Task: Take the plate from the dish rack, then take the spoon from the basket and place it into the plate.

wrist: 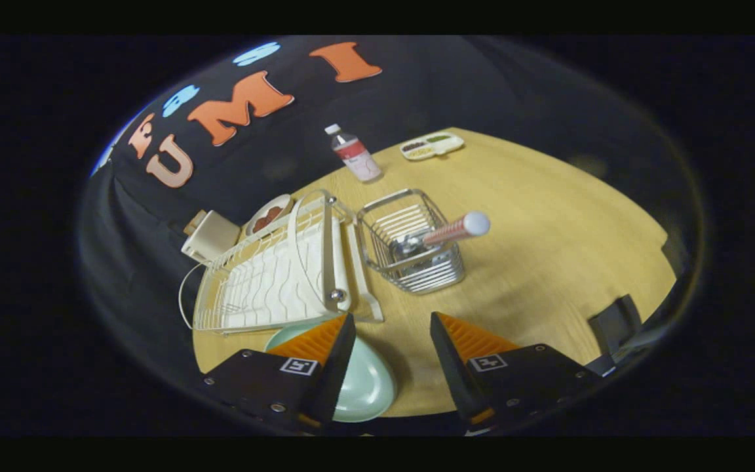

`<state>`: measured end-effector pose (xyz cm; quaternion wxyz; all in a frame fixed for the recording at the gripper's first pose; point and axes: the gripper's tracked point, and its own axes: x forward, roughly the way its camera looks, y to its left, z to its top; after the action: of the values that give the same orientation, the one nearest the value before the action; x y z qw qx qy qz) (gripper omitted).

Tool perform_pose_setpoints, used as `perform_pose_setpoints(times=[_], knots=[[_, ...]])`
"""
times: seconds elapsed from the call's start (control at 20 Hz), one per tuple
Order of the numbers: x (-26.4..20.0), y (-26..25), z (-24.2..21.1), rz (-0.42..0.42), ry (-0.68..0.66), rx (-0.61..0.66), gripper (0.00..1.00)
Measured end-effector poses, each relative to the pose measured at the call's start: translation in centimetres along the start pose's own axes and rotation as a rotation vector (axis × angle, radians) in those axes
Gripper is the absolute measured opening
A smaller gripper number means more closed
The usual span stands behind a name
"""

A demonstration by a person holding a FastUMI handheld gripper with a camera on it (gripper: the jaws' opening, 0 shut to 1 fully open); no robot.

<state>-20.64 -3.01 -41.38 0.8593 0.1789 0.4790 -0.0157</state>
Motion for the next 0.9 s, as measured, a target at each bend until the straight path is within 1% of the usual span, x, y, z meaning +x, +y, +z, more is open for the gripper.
perform_pose_setpoints(times=[0.15, 0.3, 0.35, 0.55, 0.6, 0.7, 0.75, 0.9], knots=[[-0.5, -1.1, 3.6, -0.048, -0.145, -0.061, 0.69], [-0.2, -1.9, 5.5, -0.071, -0.241, -0.112, 0.69], [0.0, -2.0, 5.5, -0.074, -0.241, -0.122, 0.69], [-0.2, -1.1, 5.7, -0.064, -0.282, -0.147, 0.61], [-0.2, -0.9, 5.6, -0.062, -0.286, -0.16, 0.61], [-0.2, -0.1, 5.2, -0.052, -0.282, -0.206, 0.58], [-0.1, 0.2, 5.0, -0.049, -0.279, -0.232, 0.55], [0.5, 0.7, 4.3, -0.06, -0.253, -0.303, 0.5]])
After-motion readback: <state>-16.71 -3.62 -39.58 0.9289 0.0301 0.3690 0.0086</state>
